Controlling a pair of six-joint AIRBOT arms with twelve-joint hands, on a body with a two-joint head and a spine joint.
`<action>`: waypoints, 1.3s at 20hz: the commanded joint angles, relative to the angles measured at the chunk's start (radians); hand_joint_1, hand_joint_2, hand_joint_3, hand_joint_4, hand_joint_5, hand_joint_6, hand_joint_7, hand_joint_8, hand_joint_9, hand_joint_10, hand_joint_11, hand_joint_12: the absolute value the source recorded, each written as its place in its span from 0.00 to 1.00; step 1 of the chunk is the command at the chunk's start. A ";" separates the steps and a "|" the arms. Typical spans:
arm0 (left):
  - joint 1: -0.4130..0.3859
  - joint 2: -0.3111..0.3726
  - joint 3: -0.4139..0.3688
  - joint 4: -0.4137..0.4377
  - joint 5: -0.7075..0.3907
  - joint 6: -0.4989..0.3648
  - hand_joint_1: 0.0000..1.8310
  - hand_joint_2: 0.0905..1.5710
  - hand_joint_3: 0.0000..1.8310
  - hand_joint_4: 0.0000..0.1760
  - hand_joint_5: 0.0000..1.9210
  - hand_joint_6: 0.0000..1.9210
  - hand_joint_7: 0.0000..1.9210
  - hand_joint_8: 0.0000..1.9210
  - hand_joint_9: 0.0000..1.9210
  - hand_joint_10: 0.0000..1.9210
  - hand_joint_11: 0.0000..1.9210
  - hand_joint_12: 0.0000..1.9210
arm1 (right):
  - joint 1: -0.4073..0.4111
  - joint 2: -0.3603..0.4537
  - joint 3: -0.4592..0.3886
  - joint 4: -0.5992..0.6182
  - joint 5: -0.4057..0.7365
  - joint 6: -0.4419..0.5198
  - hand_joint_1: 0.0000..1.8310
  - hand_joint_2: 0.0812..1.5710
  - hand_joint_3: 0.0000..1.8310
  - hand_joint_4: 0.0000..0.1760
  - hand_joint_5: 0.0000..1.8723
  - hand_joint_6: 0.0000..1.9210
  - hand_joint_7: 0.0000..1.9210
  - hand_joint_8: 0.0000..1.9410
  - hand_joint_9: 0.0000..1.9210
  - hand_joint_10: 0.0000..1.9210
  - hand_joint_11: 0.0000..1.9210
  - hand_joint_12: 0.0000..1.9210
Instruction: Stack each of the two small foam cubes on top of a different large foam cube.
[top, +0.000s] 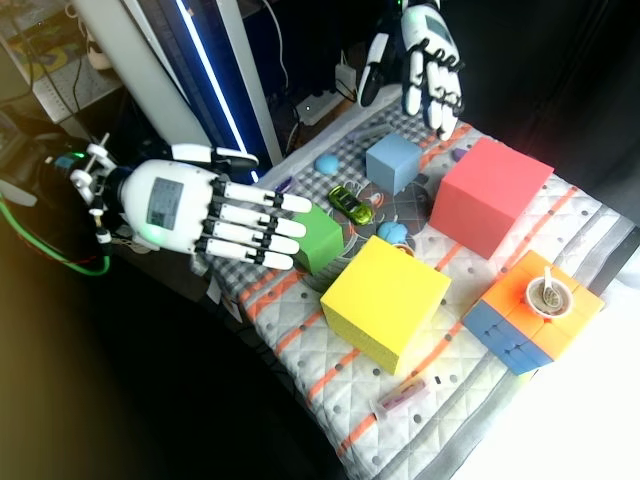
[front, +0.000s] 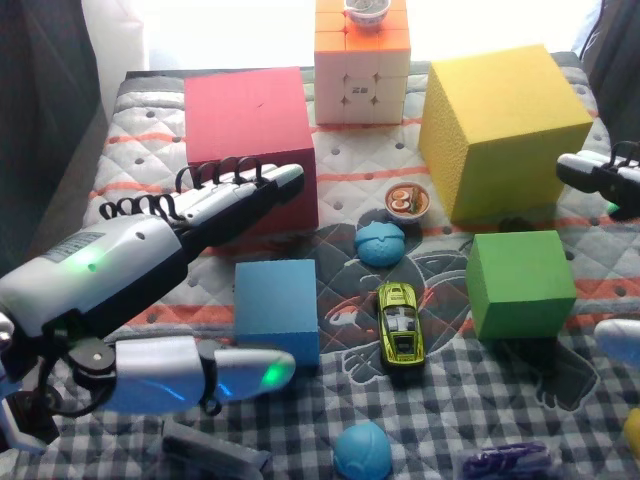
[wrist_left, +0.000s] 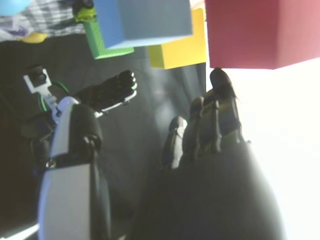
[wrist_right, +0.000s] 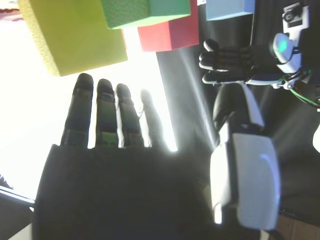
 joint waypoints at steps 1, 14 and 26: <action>-0.013 -0.005 0.006 0.009 -0.116 -0.003 0.34 0.68 0.02 0.48 0.00 0.00 0.00 0.00 0.00 0.00 0.00 0.00 | 0.016 -0.002 0.004 0.003 0.101 0.005 0.35 0.66 0.01 0.00 0.00 0.00 0.00 0.00 0.00 0.00 0.00 0.36; -0.069 -0.109 0.073 -0.133 0.056 0.158 0.56 0.62 0.00 0.60 0.00 0.00 0.02 0.00 0.02 0.01 0.00 0.41 | 0.184 -0.138 0.117 -0.027 -0.170 0.005 0.36 0.66 0.00 0.00 0.00 0.00 0.00 0.00 0.02 0.03 0.00 0.46; -0.094 -0.174 0.109 -0.169 0.068 0.173 0.67 0.75 0.00 0.00 0.05 0.79 0.05 0.84 0.11 0.92 0.19 0.99 | 0.201 -0.172 0.138 -0.015 -0.185 0.005 0.63 0.72 0.01 0.00 0.05 0.76 0.13 0.88 0.16 0.95 0.15 1.00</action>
